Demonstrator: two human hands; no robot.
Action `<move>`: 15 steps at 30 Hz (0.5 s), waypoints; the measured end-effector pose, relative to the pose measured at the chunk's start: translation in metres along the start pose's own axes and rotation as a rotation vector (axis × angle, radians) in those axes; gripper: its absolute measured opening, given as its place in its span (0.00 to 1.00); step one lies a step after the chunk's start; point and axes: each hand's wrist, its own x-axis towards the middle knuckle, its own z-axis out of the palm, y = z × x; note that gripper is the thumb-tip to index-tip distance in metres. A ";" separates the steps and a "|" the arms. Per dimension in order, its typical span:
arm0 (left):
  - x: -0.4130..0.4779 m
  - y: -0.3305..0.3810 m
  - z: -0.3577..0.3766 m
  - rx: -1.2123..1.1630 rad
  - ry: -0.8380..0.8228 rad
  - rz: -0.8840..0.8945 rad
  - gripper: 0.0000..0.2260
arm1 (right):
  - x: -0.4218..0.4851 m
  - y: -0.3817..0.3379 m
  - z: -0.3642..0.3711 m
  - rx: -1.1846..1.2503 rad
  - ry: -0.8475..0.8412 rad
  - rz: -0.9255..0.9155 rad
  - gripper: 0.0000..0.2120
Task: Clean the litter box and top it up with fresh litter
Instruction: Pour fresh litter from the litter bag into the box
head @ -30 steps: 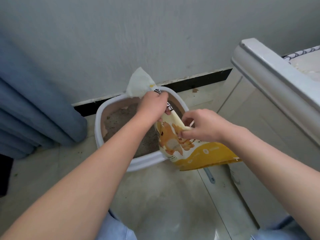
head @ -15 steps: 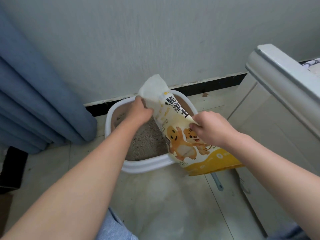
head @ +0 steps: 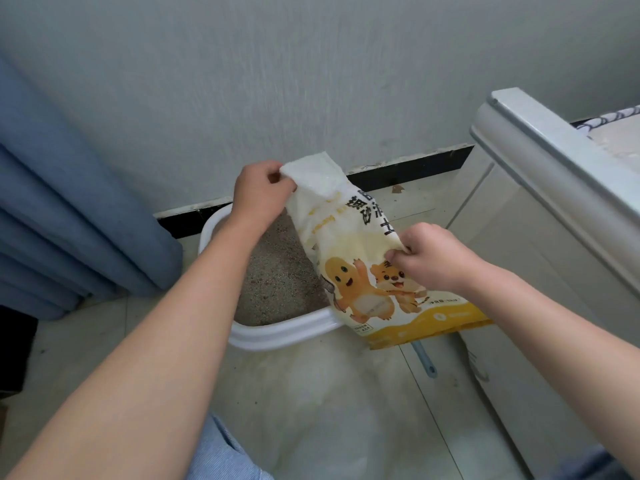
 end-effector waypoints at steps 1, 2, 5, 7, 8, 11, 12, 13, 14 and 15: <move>-0.001 0.006 -0.001 0.002 -0.006 0.023 0.06 | 0.000 0.003 -0.002 0.014 -0.014 0.022 0.23; -0.003 0.011 -0.002 0.010 -0.008 0.055 0.07 | 0.000 0.005 -0.003 0.026 -0.024 0.044 0.23; -0.008 0.025 -0.002 -0.009 -0.015 0.131 0.06 | 0.002 0.012 -0.005 0.101 -0.007 0.109 0.20; -0.012 0.031 0.003 -0.023 -0.034 0.159 0.07 | 0.005 0.012 -0.005 0.159 0.023 0.130 0.18; -0.015 0.033 0.007 -0.034 -0.044 0.167 0.08 | 0.007 0.011 -0.006 0.185 0.035 0.132 0.18; -0.022 0.043 0.021 -0.048 -0.065 0.219 0.10 | 0.013 0.007 -0.008 0.281 0.085 0.136 0.19; -0.025 0.046 0.026 -0.043 -0.073 0.238 0.10 | 0.015 0.006 -0.009 0.312 0.105 0.124 0.17; -0.027 0.050 0.030 -0.041 -0.076 0.247 0.10 | 0.016 0.005 -0.009 0.335 0.123 0.106 0.15; -0.028 0.052 0.034 -0.054 -0.081 0.245 0.09 | 0.018 0.004 -0.010 0.349 0.142 0.088 0.13; -0.029 0.054 0.037 -0.077 -0.086 0.231 0.09 | 0.019 0.005 -0.010 0.359 0.164 0.082 0.11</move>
